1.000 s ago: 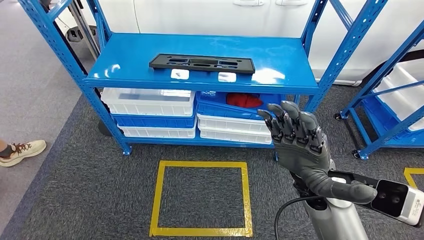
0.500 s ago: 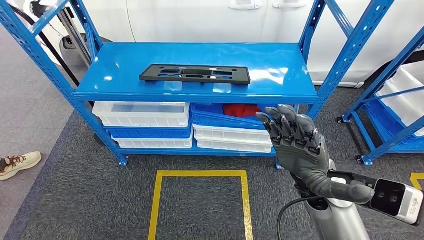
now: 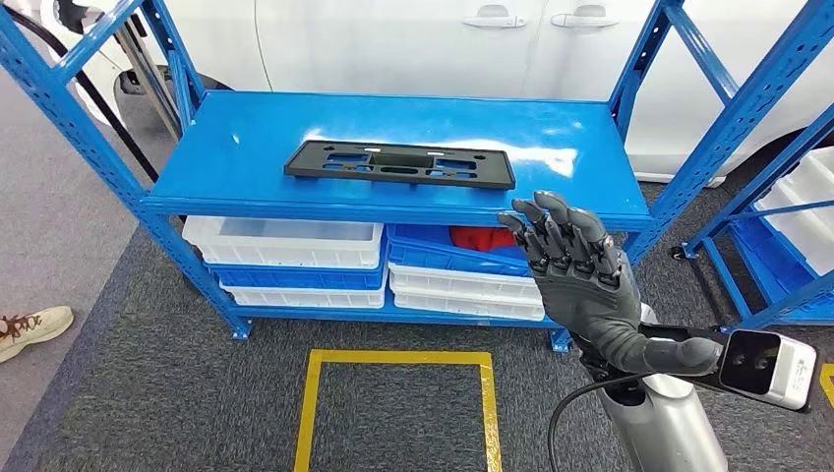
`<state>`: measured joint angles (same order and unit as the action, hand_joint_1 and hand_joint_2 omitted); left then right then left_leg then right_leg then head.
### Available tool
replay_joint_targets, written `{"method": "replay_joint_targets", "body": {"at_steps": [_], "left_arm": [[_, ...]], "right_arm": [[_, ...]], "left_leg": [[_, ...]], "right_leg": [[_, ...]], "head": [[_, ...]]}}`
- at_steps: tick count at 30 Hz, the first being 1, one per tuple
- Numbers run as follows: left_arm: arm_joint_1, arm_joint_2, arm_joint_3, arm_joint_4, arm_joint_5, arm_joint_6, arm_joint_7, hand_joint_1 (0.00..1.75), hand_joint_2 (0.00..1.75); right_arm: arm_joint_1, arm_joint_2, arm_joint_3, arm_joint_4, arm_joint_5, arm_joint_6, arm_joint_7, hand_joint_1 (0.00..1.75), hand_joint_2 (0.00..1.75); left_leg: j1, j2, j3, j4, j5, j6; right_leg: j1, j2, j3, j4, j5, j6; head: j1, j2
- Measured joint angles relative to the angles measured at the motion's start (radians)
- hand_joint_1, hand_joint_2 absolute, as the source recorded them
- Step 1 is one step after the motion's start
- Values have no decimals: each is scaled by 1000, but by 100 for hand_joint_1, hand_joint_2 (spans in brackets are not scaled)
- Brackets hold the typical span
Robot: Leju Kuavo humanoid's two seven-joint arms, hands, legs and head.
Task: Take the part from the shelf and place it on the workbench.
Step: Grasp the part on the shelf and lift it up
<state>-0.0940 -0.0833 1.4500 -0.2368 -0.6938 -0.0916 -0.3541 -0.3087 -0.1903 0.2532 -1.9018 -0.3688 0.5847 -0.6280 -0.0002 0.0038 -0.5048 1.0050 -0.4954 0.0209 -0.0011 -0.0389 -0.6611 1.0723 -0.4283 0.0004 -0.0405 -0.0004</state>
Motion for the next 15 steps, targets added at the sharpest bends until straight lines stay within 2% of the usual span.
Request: {"method": "replay_joint_targets", "body": {"at_steps": [1,2,4,5,6,7,9,10,11,12,13,14,15], "left_arm": [[1,-1,0,0,1,0,0,0,0],[1,-1,0,1,1,0,0,0,0],[-1,0,0,1,2,0,-1,0,0],[-1,0,0,1,2,-1,-1,0,0],[-2,0,0,1,3,-1,-1,0,0],[-3,1,0,1,3,-1,-1,0,0],[-3,1,0,1,4,0,-1,0,0],[-1,1,0,1,4,2,0,0,0],[0,2,0,1,4,3,0,0,0],[1,2,0,1,4,4,0,0,0],[2,2,0,1,5,5,0,0,0],[3,2,0,1,5,6,0,0,0],[3,3,0,1,5,6,1,0,0]], "right_arm": [[-5,-1,1,6,-10,4,4,0,0],[-9,-2,1,11,-18,7,8,0,0],[-14,-3,3,17,-26,9,10,0,0],[-16,-3,3,19,-28,8,10,0,0],[-18,-4,3,21,-27,7,11,0,0],[-19,-4,3,23,-24,5,12,0,0],[-21,-4,3,30,-16,2,16,0,0],[-20,-4,3,35,-13,2,18,0,0],[-20,-4,3,40,-11,2,19,0,0],[-20,-5,3,45,-10,2,20,0,0],[-20,-5,3,50,-10,2,20,0,0],[-20,-5,3,54,-10,3,20,0,0],[-20,-5,3,58,-10,3,20,0,0]], "left_leg": [[-2,5,7,-2,-10,-6],[-5,10,12,1,-15,-12],[-6,18,15,13,-18,-22],[-5,17,8,40,-17,-26],[-3,13,-12,82,-21,-32],[0,9,-46,140,-34,-36],[4,6,-129,259,-87,-46],[5,6,-161,290,-110,-48],[5,6,-180,292,-117,-49],[6,6,-181,260,-97,-47],[5,6,-170,201,-55,-44],[4,6,-155,130,5,-38],[2,6,-143,71,49,-31]], "right_leg": [[5,-10,5,-32,23,-7],[6,-11,6,-44,28,-12],[3,9,17,-49,24,-21],[0,16,27,-53,20,-26],[-2,22,38,-56,15,-31],[-2,26,47,-58,9,-35],[-3,36,62,-59,-5,-39],[-2,41,71,-58,-13,-38],[-2,45,82,-58,-22,-37],[-2,47,96,-58,-32,-36],[-2,49,111,-59,-43,-34],[-2,49,123,-59,-53,-31],[-1,50,132,-59,-61,-28]], "head": [[0,0],[0,0],[0,0],[0,0],[0,0],[0,0],[0,0],[0,0],[0,0],[0,0],[0,0],[0,0],[0,0]]}}
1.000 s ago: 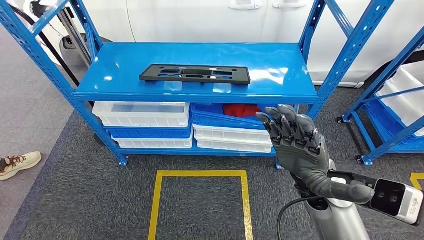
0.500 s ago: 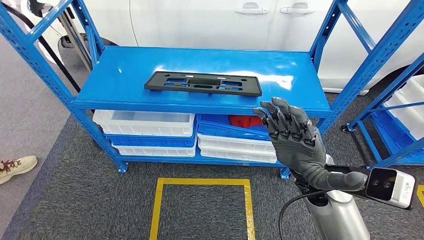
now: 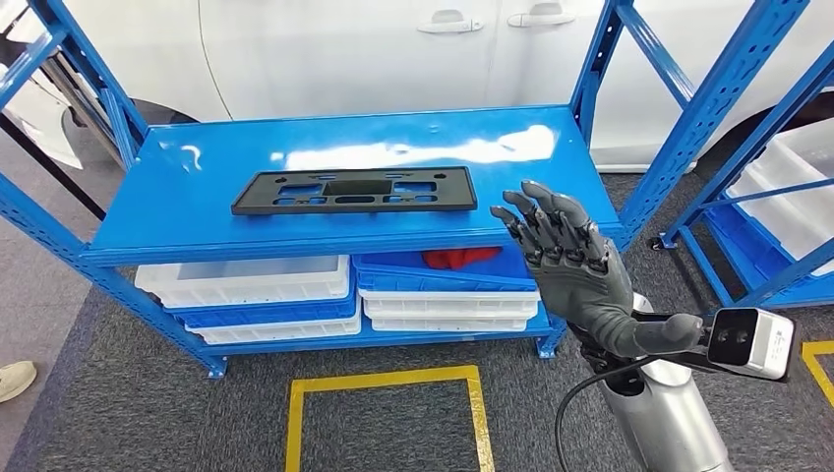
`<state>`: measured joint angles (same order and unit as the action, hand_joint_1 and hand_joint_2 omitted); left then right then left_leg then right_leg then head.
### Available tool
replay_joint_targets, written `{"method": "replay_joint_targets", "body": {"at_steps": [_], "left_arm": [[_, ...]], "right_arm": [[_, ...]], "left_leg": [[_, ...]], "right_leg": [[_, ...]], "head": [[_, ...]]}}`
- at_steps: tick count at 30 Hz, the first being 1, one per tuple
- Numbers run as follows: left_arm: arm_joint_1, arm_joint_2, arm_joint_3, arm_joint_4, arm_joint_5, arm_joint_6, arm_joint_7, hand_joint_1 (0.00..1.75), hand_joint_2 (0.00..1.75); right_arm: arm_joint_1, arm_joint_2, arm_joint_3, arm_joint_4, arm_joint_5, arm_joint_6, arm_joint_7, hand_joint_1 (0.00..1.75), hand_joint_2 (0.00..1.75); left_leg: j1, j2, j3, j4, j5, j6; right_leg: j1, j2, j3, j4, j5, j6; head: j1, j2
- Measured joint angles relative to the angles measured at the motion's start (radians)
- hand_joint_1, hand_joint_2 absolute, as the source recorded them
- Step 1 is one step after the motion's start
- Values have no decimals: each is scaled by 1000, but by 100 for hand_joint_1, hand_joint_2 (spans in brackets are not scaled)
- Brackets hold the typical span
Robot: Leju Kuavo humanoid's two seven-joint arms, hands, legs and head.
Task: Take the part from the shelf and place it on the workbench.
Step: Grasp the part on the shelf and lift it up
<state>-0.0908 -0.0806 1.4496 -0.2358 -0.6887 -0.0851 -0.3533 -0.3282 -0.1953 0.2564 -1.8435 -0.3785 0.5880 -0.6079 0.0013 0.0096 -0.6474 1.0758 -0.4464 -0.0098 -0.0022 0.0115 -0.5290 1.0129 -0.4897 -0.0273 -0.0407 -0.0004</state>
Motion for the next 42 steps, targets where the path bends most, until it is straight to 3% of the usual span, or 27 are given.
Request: {"method": "replay_joint_targets", "body": {"at_steps": [2,4,6,7,9,11,12,14,16,17,20,22,25,26,27,28,30,31,32,33,35,37,40,41,42], "left_arm": [[0,2,0,0,0,2,0,0,0],[0,2,0,0,0,3,1,0,0],[-1,2,0,0,0,4,1,0,0],[-2,2,0,0,-2,5,1,0,0],[-3,2,-1,0,-8,3,2,0,0],[-2,2,-1,0,-17,-3,2,0,0],[-2,2,-2,1,-21,-6,2,0,0],[-2,2,-5,1,-29,-11,0,0,0],[-4,2,-10,2,-33,-14,-5,0,0],[-4,1,-13,2,-34,-15,-8,0,0],[-6,1,-23,2,-35,-17,-12,0,0],[-7,1,-26,2,-35,-16,-11,0,0],[-7,1,-27,2,-35,-14,-14,0,0],[-6,1,-27,2,-35,-15,-16,0,0],[-3,0,-27,2,-35,-16,-18,0,0],[-1,0,-27,2,-35,-18,-20,0,0],[2,0,-27,2,-35,-19,-21,0,0],[1,0,-27,2,-35,-19,-21,0,0],[0,0,-27,3,-35,-20,-21,0,0],[0,0,-27,3,-35,-20,-21,0,0],[1,-1,-27,3,-35,-20,-21,0,0],[1,-2,-27,3,-35,-19,-21,0,0],[1,-3,-27,3,-33,-14,-21,0,0],[2,-3,-27,3,-32,-12,-21,0,0],[4,-4,-27,3,-32,-11,-22,0,0]], "right_arm": [[0,0,0,8,1,0,1,0,0],[0,-2,0,12,3,0,1,0,0],[-1,-5,0,14,8,-2,-1,0,0],[0,-6,-1,16,13,-4,-1,0,0],[6,-8,-1,22,29,-10,-3,0,0],[18,-8,-1,29,55,-16,-5,0,0],[21,-8,0,35,72,-22,-6,0,0],[24,-7,12,52,108,-46,-13,0,0],[23,-7,37,82,134,-79,-23,0,0],[24,-7,52,97,142,-93,-28,0,0],[26,-5,100,138,161,-123,-34,0,0],[19,8,132,164,175,-135,-19,0,0],[6,44,182,214,191,-143,6,0,0],[5,52,198,230,197,-146,2,0,0],[3,57,213,245,206,-153,-7,0,0],[1,59,226,257,218,-161,-20,0,0],[-2,58,247,275,242,-180,-46,0,0],[-3,58,254,282,251,-186,-55,0,0],[-3,57,261,287,256,-190,-60,0,0],[-4,57,266,292,259,-192,-63,0,0],[-6,56,272,296,261,-193,-66,0,0],[-10,55,275,298,262,-194,-65,0,0],[-11,54,282,307,308,-225,-42,0,0],[-11,54,288,313,343,-251,-31,0,44],[-13,54,295,323,388,-286,-18,0,87]], "left_leg": [[-6,-1,11,-59,44,15],[-6,-2,25,-69,41,28],[-2,-3,48,-79,37,39],[-1,-3,57,-83,33,43],[-1,-4,69,-83,20,48],[-1,-6,85,-82,4,47],[-1,-7,96,-82,-5,45],[-1,-9,121,-82,-25,41],[-3,-11,140,-80,-45,31],[-4,-11,146,-77,-52,24],[-4,-12,155,-63,-62,7],[0,-12,121,6,-79,-3],[4,-12,-3,189,-144,-16],[5,-12,-32,216,-154,-16],[4,-11,-46,208,-144,-15],[4,-9,-42,166,-112,-11],[-2,12,-12,33,-10,3],[-7,25,-1,-17,20,11],[-12,35,6,-44,39,18],[-14,35,8,-53,40,23],[-10,18,25,-63,41,32],[-4,5,45,-74,36,40],[-2,-9,62,-77,21,48],[-2,-13,69,-77,14,47],[-2,-17,79,-77,7,46]], "right_leg": [[1,2,8,1,-11,11],[2,2,15,6,-13,24],[1,-1,4,49,-20,33],[-1,-2,-20,96,-35,37],[-4,-4,-103,221,-86,44],[-7,-5,-165,282,-113,49],[-7,-6,-173,266,-97,49],[-9,-7,-144,142,-2,45],[-4,-9,-114,33,66,35],[-2,-9,-109,11,79,29],[-3,-7,-95,5,71,10],[-5,-7,-77,1,62,-1],[-4,-5,-55,-1,41,-8],[-3,-4,-45,-1,32,-8],[-3,-7,-33,-1,22,-8],[-2,-10,-18,-1,12,-7],[1,-21,12,0,-11,-5],[3,-25,22,-1,-22,-1],[5,-31,29,-3,-30,5],[7,-36,35,-1,-34,12],[7,-44,44,8,-37,23],[5,-32,21,64,-44,32],[-1,-14,-101,236,-110,44],[-3,-13,-138,274,-128,47],[-4,-13,-159,280,-127,48]], "head": [[0,0],[0,0],[0,0],[0,0],[0,0],[0,0],[0,0],[0,0],[0,0],[0,0],[0,0],[0,0],[0,0],[0,0],[0,0],[0,0],[0,0],[0,0],[0,0],[0,0],[0,0],[0,0],[0,0],[0,0],[0,0]]}}
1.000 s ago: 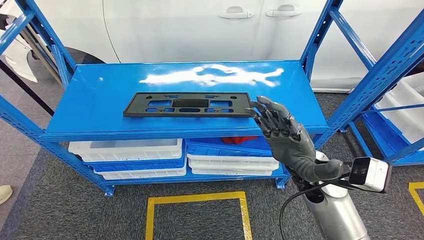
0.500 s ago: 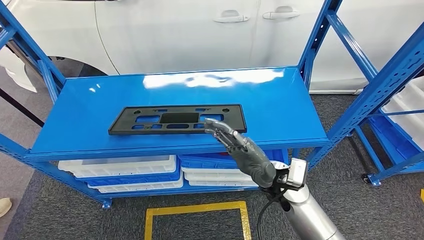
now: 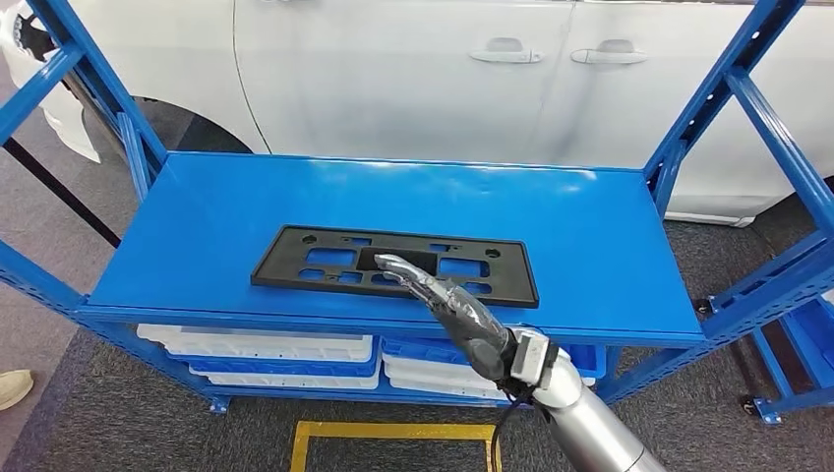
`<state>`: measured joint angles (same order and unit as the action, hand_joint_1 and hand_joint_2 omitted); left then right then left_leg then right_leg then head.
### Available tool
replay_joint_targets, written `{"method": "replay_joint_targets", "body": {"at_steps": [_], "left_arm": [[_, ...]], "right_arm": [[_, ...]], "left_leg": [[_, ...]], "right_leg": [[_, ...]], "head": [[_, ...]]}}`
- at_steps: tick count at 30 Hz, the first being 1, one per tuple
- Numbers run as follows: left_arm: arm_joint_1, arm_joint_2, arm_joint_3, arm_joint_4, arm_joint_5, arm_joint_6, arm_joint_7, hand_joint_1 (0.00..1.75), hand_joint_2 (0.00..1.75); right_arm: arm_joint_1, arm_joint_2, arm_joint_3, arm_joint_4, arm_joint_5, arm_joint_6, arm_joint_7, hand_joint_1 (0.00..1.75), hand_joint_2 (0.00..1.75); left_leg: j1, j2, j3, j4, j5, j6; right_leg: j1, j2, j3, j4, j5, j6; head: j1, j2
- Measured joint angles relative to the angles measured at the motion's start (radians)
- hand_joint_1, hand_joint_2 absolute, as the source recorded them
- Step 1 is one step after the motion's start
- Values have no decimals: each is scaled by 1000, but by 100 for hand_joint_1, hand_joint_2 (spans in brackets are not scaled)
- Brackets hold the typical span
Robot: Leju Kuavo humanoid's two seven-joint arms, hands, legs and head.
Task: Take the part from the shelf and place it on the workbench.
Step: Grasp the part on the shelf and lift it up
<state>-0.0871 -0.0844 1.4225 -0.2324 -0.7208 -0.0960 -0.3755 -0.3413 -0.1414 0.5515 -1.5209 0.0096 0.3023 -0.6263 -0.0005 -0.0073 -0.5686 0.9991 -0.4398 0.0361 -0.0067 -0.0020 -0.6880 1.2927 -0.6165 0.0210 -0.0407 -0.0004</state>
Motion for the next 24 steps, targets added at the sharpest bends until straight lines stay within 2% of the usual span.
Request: {"method": "replay_joint_targets", "body": {"at_steps": [1,2,3,5,6,8,10,11,13,14,15,16,18,19,20,22,24], "left_arm": [[1,-1,0,0,0,1,-2,0,0],[2,-2,0,0,0,2,-4,0,0],[4,-4,0,0,-1,3,-5,0,0],[3,-7,0,0,-4,7,-8,0,0],[3,-8,0,0,-6,8,-8,0,0],[2,-8,-1,0,-10,11,-9,0,0],[2,-9,-3,0,-21,17,-11,0,0],[1,-10,-5,0,-27,20,-11,0,0],[0,-10,-12,0,-34,22,-13,0,0],[0,-9,-16,0,-37,23,-14,0,0],[1,-9,-20,0,-39,23,-15,0,0],[1,-9,-22,0,-40,23,-17,0,0],[2,-9,-24,0,-42,23,-23,0,0],[1,-9,-25,0,-42,23,-26,0,0],[-1,-8,-25,0,-42,24,-29,0,0],[-1,-8,-25,0,-40,25,-33,0,0],[2,-8,-25,0,-37,26,-35,0,0]], "right_arm": [[-4,0,8,13,49,-40,16,0,131],[-12,0,17,28,93,-80,34,0,175],[-23,2,26,48,129,-118,52,0,175],[-51,8,45,89,162,-167,76,0,175],[-62,12,54,107,167,-181,81,0,175],[-79,22,66,131,171,-194,86,0,175],[-99,33,77,149,185,-220,88,0,175],[-111,40,84,160,201,-243,90,0,175],[-132,57,101,186,244,-291,94,0,175],[-138,65,111,199,269,-316,96,0,175],[-143,72,120,210,303,-347,98,0,175],[-148,80,130,220,353,-393,106,0,175],[-159,95,149,240,492,-511,139,0,175],[-165,103,159,249,568,-572,161,0,175],[-170,109,168,259,635,-625,180,0,175],[-173,116,182,274,739,-701,207,0,175],[-171,116,188,283,790,-736,217,0,175]], "left_leg": [[0,-3,12,0,-8,-2],[0,-5,25,1,-17,-4],[0,-7,35,1,-26,-7],[-2,-10,45,4,-41,-17],[-4,-10,47,7,-46,-23],[-5,-9,50,12,-54,-35],[-3,-7,38,47,-75,-45],[0,-5,17,90,-98,-50],[4,-2,-54,220,-157,-60],[5,-1,-88,274,-176,-63],[6,-1,-109,297,-176,-66],[7,0,-110,282,-155,-66],[8,1,-64,153,-68,-62],[6,2,-39,85,-38,-58],[4,2,-21,37,-21,-53],[-1,2,-11,10,-17,-41],[4,2,-6,4,-2,-29]], "right_leg": [[-1,0,-4,-29,26,0],[-1,0,6,-86,72,-2],[0,0,21,-156,130,-6],[5,1,39,-249,195,-19],[7,1,40,-265,206,-27],[7,2,46,-268,207,-40],[3,1,57,-274,205,-50],[2,1,61,-276,203,-55],[3,1,64,-276,198,-61],[3,1,65,-276,196,-62],[4,1,67,-275,194,-62],[4,2,69,-275,192,-62],[4,2,77,-275,187,-59],[5,3,81,-274,185,-57],[6,3,81,-274,184,-53],[9,2,81,-274,183,-44],[11,2,81,-271,178,-32]], "head": [[0,0],[0,0],[0,0],[0,0],[0,0],[0,0],[0,0],[0,0],[0,0],[0,0],[0,0],[0,0],[0,0],[0,0],[0,0],[0,0],[0,0]]}}
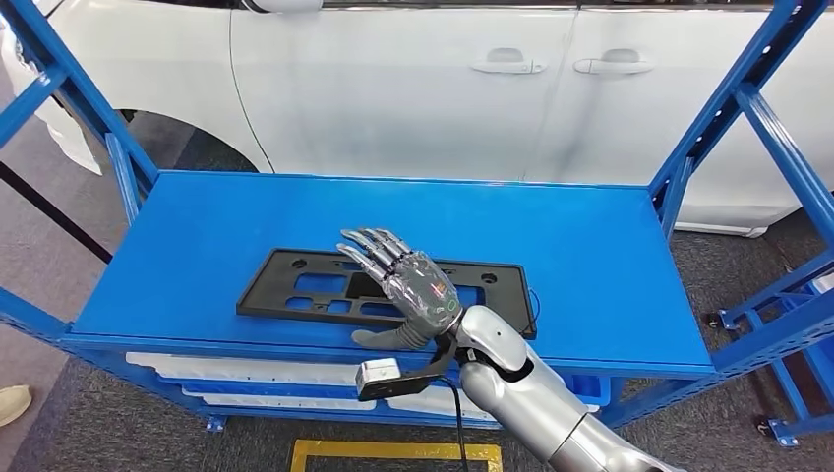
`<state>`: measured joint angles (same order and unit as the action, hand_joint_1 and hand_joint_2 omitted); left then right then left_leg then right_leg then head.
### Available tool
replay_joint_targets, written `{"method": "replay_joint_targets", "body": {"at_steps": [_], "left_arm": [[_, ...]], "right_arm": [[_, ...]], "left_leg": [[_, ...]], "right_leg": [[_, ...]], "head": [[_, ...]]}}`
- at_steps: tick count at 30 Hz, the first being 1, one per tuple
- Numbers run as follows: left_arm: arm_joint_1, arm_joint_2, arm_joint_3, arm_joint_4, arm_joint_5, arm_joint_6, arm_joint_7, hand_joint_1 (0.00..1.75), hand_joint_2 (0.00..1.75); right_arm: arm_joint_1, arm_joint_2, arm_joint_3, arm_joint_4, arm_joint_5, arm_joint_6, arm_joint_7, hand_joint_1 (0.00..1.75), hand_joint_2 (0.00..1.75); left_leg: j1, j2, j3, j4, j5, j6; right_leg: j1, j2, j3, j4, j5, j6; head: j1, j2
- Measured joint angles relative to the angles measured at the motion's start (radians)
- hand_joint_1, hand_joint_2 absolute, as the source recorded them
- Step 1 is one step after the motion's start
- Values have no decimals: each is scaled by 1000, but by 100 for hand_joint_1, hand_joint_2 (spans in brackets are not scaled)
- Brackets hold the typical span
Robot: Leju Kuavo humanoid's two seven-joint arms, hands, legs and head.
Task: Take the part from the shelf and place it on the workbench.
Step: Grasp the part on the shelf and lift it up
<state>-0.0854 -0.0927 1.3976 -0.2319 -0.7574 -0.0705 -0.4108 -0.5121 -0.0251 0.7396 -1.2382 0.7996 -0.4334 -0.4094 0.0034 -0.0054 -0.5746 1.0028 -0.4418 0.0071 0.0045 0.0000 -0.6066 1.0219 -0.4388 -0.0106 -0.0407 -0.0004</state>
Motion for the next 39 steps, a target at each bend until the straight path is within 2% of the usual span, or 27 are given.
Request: {"method": "replay_joint_targets", "body": {"at_steps": [2,5,6,7,8,10,11,12,15,18,22,24,25,26,28,29,32,34,36,37,38,39], "left_arm": [[1,0,0,0,1,0,0,0,0],[1,0,0,0,1,-1,0,0,0],[2,0,0,0,1,-1,0,0,0],[3,1,0,0,2,-2,0,0,0],[4,1,0,0,2,-2,0,0,0],[5,1,0,0,4,-2,0,0,0],[5,1,0,0,4,-2,0,0,0],[4,1,0,0,4,-2,0,0,0],[4,4,0,0,7,-2,0,0,0],[3,8,0,-1,10,-1,0,0,0],[4,8,0,-1,11,-1,0,0,0],[4,8,0,0,16,0,0,0,0],[7,8,1,0,18,2,0,0,0],[9,8,1,0,20,4,-1,0,0],[11,8,2,0,20,8,-3,0,0],[11,8,2,0,20,9,-3,0,0],[11,8,2,0,18,8,-6,0,0],[8,8,2,0,18,6,-10,0,0],[8,8,2,0,18,3,-12,0,0],[8,8,2,0,18,1,-12,0,0],[9,8,2,0,19,0,-12,0,0],[9,8,2,0,20,0,-12,0,0]], "right_arm": [[3,-5,1,4,17,-16,1,0,175],[25,-28,-1,5,22,-32,-11,0,175],[36,-39,-5,4,24,-36,-16,0,175],[46,-50,-9,1,26,-40,-22,0,175],[53,-62,-15,-3,28,-42,-29,0,175],[58,-83,-26,-16,32,-46,-42,0,175],[58,-92,-30,-21,33,-47,-47,0,175],[59,-99,-33,-25,34,-48,-51,0,175],[61,-115,-38,-32,27,-37,-63,0,175],[60,-120,-40,-34,21,-26,-68,0,175],[60,-120,-40,-34,20,-25,-69,0,175],[56,-129,-41,-35,15,-5,-79,0,175],[56,-143,-40,-34,12,8,-88,0,175],[55,-159,-39,-33,12,19,-99,0,175],[56,-182,-35,-29,27,26,-111,0,175],[54,-185,-31,-27,44,26,-112,0,175],[36,-186,-7,-15,88,37,-112,0,175],[19,-185,11,-4,96,46,-112,0,175],[10,-185,27,8,98,53,-111,0,175],[8,-184,34,14,99,56,-111,0,175],[4,-184,41,22,99,59,-111,0,175],[-2,-183,48,30,102,59,-110,0,175]], "left_leg": [[6,1,4,-9,7,10],[5,2,3,-9,7,16],[5,1,3,-8,7,16],[5,0,4,-7,6,16],[5,-1,5,-6,5,15],[2,-1,6,-3,1,12],[1,-1,6,-1,-1,8],[0,-1,6,0,-3,4],[-2,-1,7,0,-5,-10],[-3,-1,8,1,-8,-16],[-2,-1,7,3,-10,-17],[3,0,-39,107,-70,-26],[6,0,-59,153,-84,-31],[7,1,-55,151,-85,-32],[3,0,-4,44,-26,-21],[0,0,19,-3,-12,-14],[2,0,19,-12,-2,5],[6,1,20,-20,5,17],[5,1,17,-19,5,21],[5,1,16,-18,5,21],[4,-1,16,-17,5,21],[4,-2,16,-15,4,20]], "right_leg": [[0,1,-21,49,-35,11],[-6,1,-109,236,-125,21],[-8,1,-126,272,-131,22],[-9,1,-126,271,-119,23],[-9,1,-105,228,-89,21],[-7,1,-33,84,-27,13],[-5,1,-6,30,-9,8],[-3,1,9,-1,-2,4],[-2,1,12,-13,0,-7],[-7,1,15,-19,4,-13],[-8,0,16,-20,4,-14],[-10,-1,17,-21,4,-19],[-10,-2,17,-21,3,-20],[-9,-2,19,-20,2,-19],[-6,-1,22,-18,0,-9],[-5,0,22,-18,1,-3],[-8,0,18,-11,-6,13],[-9,0,-15,61,-52,21],[-11,0,-79,199,-118,25],[-13,0,-106,255,-135,27],[-14,0,-117,277,-133,28],[-16,0,-106,255,-111,28]], "head": [[0,0],[0,0],[0,0],[0,0],[0,0],[0,0],[0,0],[0,0],[0,0],[0,0],[0,0],[0,0],[0,0],[0,0],[0,0],[0,0],[0,0],[0,0],[0,0],[0,0],[0,0],[0,0]]}}
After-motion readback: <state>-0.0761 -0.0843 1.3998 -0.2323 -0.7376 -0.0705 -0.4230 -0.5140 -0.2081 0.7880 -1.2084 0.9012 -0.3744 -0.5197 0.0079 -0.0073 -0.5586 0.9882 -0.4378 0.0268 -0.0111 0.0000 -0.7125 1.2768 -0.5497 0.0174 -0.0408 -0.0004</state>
